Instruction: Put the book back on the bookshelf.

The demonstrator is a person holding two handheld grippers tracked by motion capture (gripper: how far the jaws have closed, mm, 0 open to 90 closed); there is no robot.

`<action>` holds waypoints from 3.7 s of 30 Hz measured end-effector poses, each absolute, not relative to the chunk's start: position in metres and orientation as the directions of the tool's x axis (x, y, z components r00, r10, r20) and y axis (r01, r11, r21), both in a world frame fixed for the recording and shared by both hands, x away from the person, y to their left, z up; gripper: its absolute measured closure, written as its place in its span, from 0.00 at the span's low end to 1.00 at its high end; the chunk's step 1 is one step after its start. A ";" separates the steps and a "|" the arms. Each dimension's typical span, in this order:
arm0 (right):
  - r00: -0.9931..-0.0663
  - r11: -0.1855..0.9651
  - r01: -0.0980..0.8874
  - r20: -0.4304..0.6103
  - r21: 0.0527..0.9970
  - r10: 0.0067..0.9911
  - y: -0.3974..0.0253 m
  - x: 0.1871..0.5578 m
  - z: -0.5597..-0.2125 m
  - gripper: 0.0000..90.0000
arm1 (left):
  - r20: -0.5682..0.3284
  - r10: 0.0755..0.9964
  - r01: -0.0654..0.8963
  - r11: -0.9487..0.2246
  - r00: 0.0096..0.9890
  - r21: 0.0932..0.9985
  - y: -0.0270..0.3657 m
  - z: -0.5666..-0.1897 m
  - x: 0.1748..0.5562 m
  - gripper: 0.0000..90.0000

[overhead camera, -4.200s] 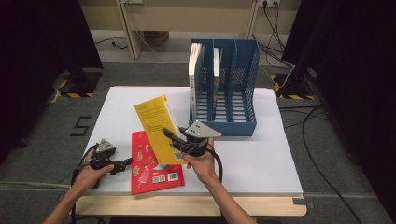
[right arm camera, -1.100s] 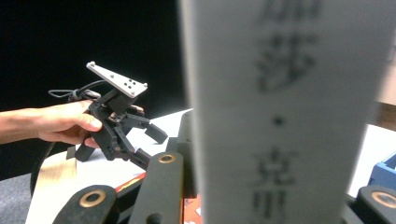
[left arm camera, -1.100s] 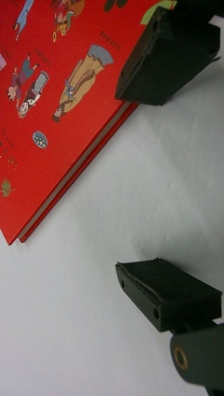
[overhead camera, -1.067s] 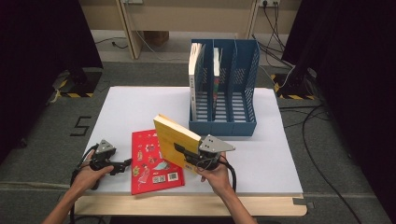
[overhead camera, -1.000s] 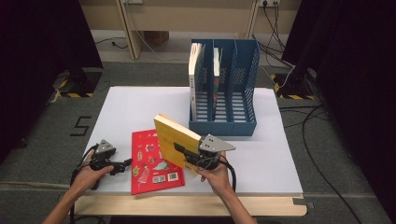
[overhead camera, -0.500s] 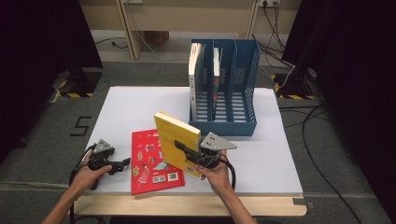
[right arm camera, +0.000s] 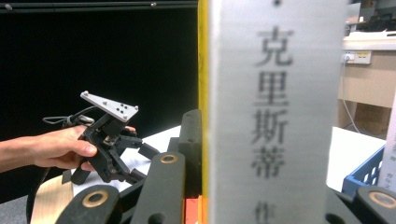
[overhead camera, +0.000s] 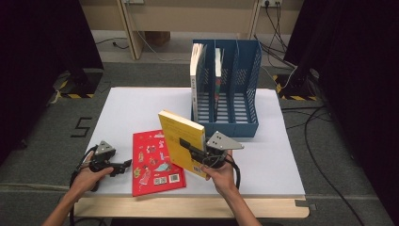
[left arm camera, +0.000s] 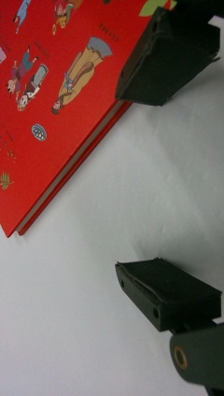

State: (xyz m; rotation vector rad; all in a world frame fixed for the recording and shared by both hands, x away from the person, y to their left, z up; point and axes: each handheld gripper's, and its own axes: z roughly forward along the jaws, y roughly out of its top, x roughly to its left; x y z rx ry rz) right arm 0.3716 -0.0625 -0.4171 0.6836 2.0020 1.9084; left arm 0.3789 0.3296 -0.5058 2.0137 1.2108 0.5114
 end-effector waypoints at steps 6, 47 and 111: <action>-0.837 0.002 0.129 0.108 0.992 0.537 -0.068 0.371 -0.412 0.83 | -0.028 0.877 0.591 -0.299 0.480 0.749 0.330 -0.506 0.379 0.15; -0.693 -0.084 0.025 0.078 0.996 0.717 -0.153 0.348 -0.351 0.83 | -0.026 0.877 0.589 -0.301 0.480 0.750 0.329 -0.506 0.379 0.15; -0.360 -0.108 0.037 0.114 0.993 0.926 -0.155 0.503 -0.346 0.83 | -0.026 0.876 0.589 -0.301 0.481 0.750 0.329 -0.506 0.379 0.15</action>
